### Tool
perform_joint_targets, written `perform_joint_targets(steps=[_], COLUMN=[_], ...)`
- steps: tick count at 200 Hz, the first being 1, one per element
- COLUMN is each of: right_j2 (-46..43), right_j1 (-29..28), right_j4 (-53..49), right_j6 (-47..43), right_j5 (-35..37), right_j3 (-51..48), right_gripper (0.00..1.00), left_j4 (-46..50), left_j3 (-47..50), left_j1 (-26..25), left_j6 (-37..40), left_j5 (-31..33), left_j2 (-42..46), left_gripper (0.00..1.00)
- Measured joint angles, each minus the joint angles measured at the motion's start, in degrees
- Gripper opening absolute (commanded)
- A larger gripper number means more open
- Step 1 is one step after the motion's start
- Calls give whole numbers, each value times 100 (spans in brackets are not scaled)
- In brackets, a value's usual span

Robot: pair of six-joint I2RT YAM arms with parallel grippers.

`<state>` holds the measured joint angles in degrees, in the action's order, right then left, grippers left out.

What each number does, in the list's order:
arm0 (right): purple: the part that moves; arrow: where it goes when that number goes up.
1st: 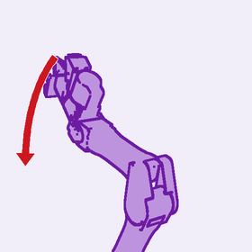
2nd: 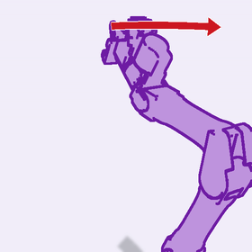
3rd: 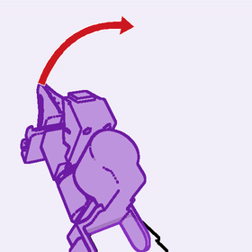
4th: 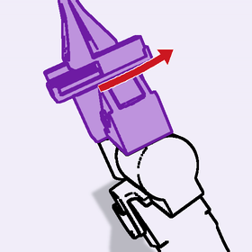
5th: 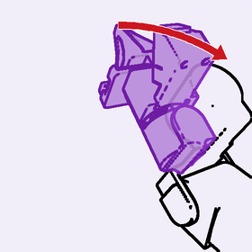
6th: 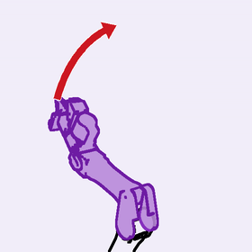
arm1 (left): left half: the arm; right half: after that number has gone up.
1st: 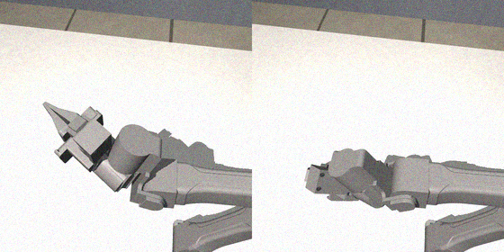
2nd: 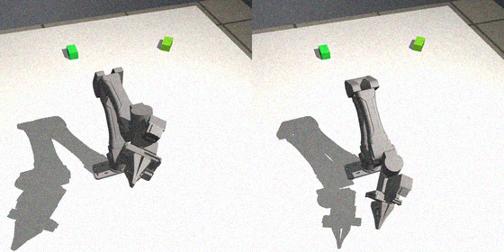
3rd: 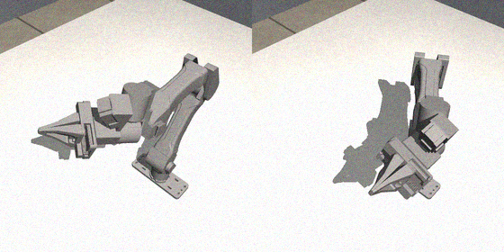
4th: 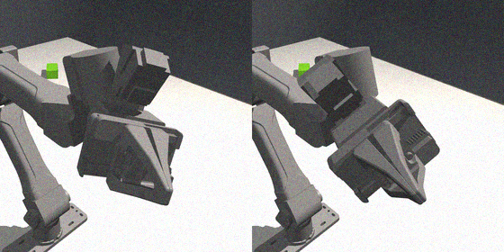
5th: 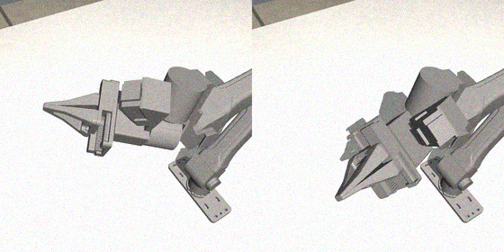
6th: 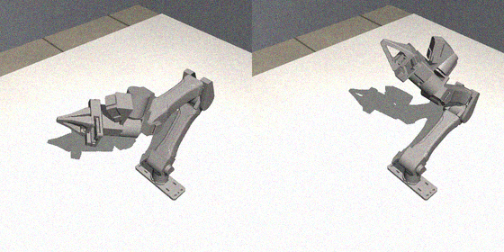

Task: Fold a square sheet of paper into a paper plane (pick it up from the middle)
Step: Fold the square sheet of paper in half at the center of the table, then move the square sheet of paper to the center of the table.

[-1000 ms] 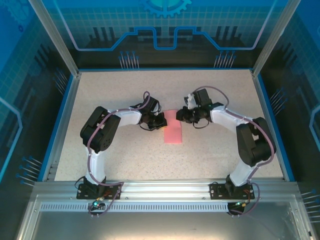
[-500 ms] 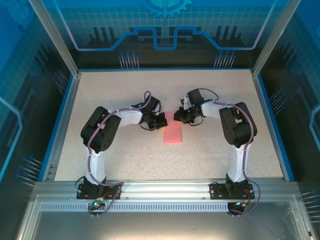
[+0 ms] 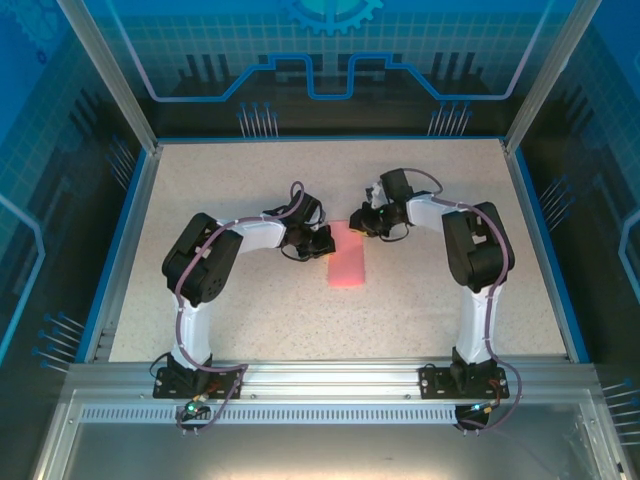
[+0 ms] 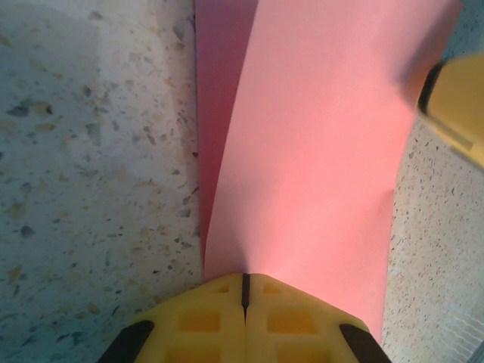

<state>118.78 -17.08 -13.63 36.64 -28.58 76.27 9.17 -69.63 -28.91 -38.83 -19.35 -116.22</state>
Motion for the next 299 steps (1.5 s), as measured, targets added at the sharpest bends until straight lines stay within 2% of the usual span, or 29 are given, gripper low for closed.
perform_joint_targets(steps=[32, 90, 130, 169, 213, 236, 263, 299], right_j2=[415, 400, -164, -909, -1025, -1005, -1003, -1003], right_j1=[17, 59, 22, -245, -461, -520, -645, -946], right_j4=[20, -26, -101, -133, -170, -177, -153, -90], right_j6=[96, 258, 245, 236, 236, 212, 133, -175], right_j5=[186, 267, 409, 457, 651, 713, 713, 638], right_j3=[262, 306, -101, -706, -1438, -1499, -1499, -1539], right_gripper=[17, 18, 19, 18, 18, 18, 18, 16], left_j4=[2, -7, -7, -20, -22, -20, 186, 339], left_j3=[0, -2, -7, -4, -4, 15, 37, 39], left_j1=[-4, -9, -9, -9, -9, -11, -13, 26], left_j6=[7, 26, 24, 22, 15, -20, -28, -120], left_j5=[4, 4, 4, 4, 4, 20, 46, 22], left_j2=[0, -4, -4, -4, 4, 42, 151, 566], left_gripper=[1, 1, 1, 1, 1, 6, 16, 19])
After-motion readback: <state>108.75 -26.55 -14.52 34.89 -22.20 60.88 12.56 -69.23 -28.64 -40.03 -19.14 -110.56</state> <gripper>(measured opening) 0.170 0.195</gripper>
